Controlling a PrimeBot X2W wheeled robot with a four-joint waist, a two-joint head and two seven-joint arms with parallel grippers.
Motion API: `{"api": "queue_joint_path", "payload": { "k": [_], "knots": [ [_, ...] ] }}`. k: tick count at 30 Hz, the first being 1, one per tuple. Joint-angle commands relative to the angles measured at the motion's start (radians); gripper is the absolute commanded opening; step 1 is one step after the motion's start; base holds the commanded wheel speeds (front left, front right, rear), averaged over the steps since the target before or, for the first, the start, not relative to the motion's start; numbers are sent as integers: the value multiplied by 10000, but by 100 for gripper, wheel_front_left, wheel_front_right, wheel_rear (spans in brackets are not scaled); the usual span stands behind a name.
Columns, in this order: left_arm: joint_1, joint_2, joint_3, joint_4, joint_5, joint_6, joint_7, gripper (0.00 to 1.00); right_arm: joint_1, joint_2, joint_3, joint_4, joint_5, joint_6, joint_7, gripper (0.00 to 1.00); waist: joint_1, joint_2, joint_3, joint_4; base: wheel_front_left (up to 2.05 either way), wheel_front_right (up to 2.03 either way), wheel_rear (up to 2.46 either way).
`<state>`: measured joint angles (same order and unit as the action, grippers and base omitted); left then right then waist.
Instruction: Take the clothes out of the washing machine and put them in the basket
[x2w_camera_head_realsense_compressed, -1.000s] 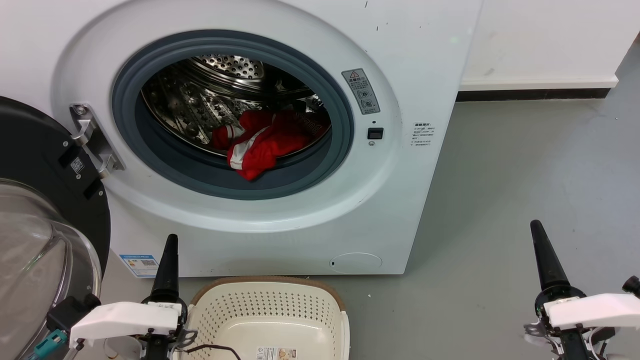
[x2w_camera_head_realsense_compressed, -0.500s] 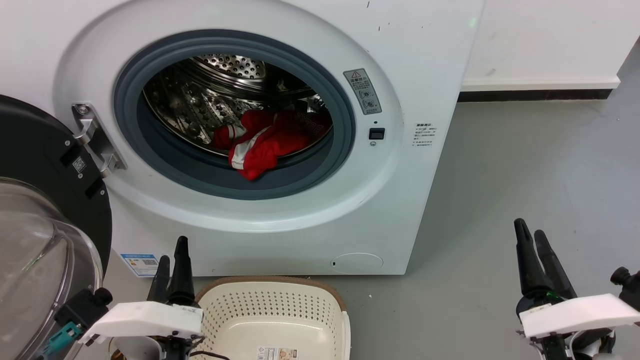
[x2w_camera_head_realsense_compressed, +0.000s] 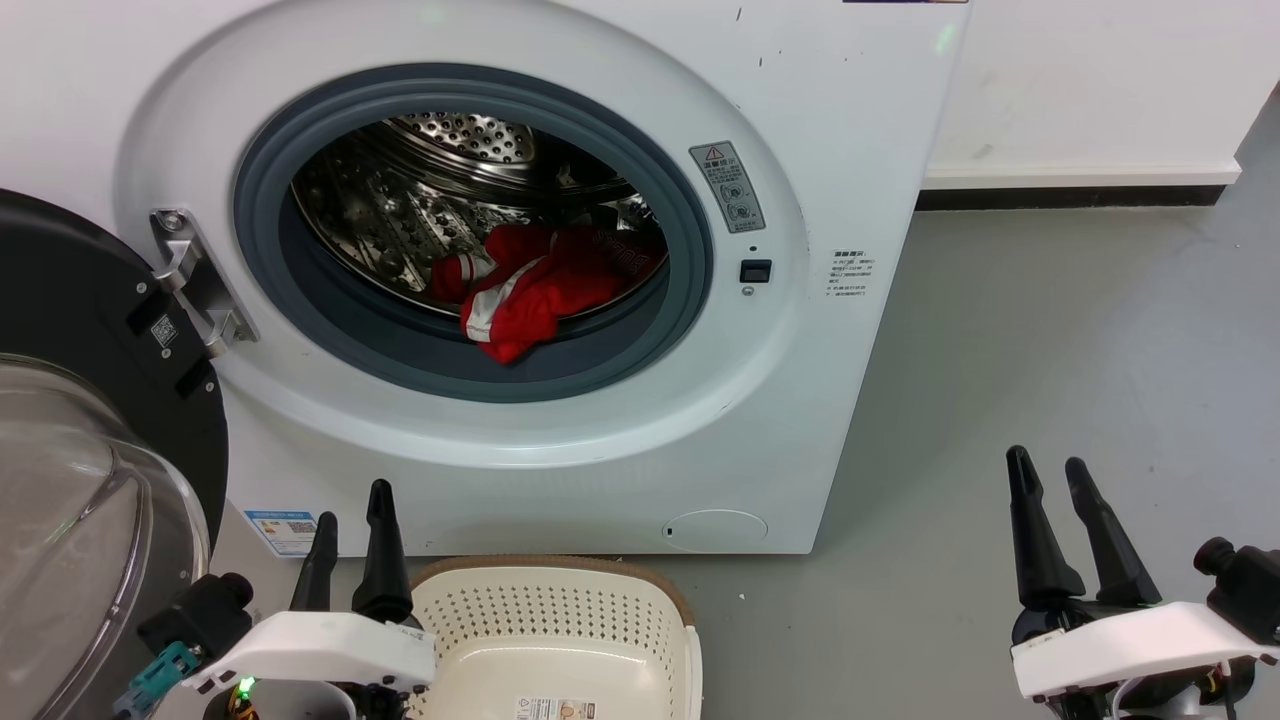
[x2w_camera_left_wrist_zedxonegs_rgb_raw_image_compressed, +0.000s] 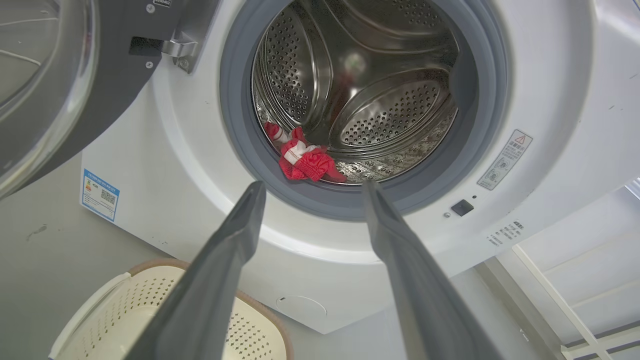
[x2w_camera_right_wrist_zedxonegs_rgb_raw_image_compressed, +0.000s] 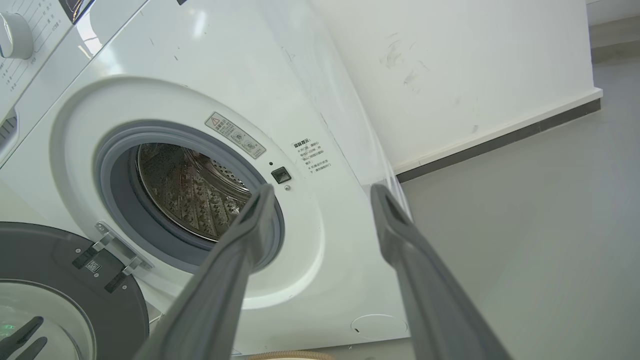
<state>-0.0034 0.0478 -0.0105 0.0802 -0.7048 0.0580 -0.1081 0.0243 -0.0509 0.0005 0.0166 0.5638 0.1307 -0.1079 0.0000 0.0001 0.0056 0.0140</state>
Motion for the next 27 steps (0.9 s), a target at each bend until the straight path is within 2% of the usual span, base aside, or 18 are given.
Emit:
{"api": "queue_joint_path", "payload": {
  "k": [1,27],
  "knots": [
    [28,23,-44,-185,347,54,-105,100,-11,0,30,-221,-359,0,-112,100,0,-1,-2,4,0,0,0],
    [299,28,-340,-508,3299,385,-782,100,363,5,25,-866,-3251,-1,-791,100,0,-1,48,62,0,0,0]
  ]
}}
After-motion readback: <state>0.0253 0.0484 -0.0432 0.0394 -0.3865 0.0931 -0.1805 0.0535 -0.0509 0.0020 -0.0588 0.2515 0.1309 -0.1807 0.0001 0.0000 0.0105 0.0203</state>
